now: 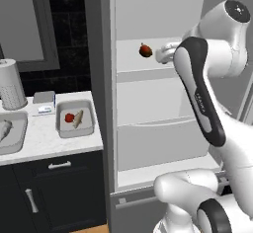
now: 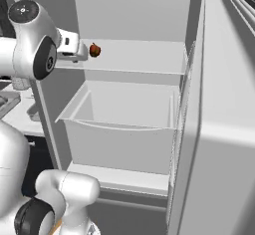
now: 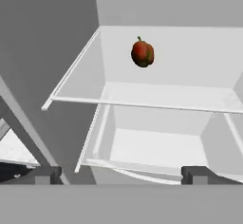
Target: Place one bell pepper and one fish in each tupperware on the nearby counter, to pack two identical lunches.
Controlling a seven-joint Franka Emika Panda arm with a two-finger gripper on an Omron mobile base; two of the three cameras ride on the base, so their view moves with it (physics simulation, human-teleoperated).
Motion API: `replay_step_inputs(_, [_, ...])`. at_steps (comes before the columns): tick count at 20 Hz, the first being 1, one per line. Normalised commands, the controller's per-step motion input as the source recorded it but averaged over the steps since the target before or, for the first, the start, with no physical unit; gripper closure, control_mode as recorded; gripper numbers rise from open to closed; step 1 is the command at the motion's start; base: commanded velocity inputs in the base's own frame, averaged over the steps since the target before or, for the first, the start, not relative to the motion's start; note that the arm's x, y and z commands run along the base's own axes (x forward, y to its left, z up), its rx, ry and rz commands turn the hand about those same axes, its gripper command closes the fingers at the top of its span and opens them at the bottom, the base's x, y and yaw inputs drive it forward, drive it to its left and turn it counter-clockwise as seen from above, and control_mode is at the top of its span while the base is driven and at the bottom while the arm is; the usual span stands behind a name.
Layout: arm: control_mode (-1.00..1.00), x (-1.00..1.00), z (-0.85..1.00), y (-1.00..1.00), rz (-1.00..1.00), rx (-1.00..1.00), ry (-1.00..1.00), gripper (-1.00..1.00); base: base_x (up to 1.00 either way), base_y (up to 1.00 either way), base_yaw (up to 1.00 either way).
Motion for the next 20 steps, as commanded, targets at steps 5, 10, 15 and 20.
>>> replay_step_inputs(5, [-1.0, 1.0, -0.06, 0.28, 0.06, 0.0, 0.01, -1.0, 0.0, 0.0, 0.0])
replay_step_inputs(10, [-1.0, 0.77, -0.35, -0.11, 0.01, 0.0, 0.0, -1.0, 0.0, 0.0, 0.0])
replay_step_inputs(15, [-1.0, 0.53, -0.32, -0.17, 0.0, 0.0, 0.0, -1.0, 0.0, 0.0, 0.0])
replay_step_inputs(20, [-1.0, 0.64, -0.1, 0.0, 0.0, 0.0, -0.01, -1.0, 0.0, 0.0, 0.0])
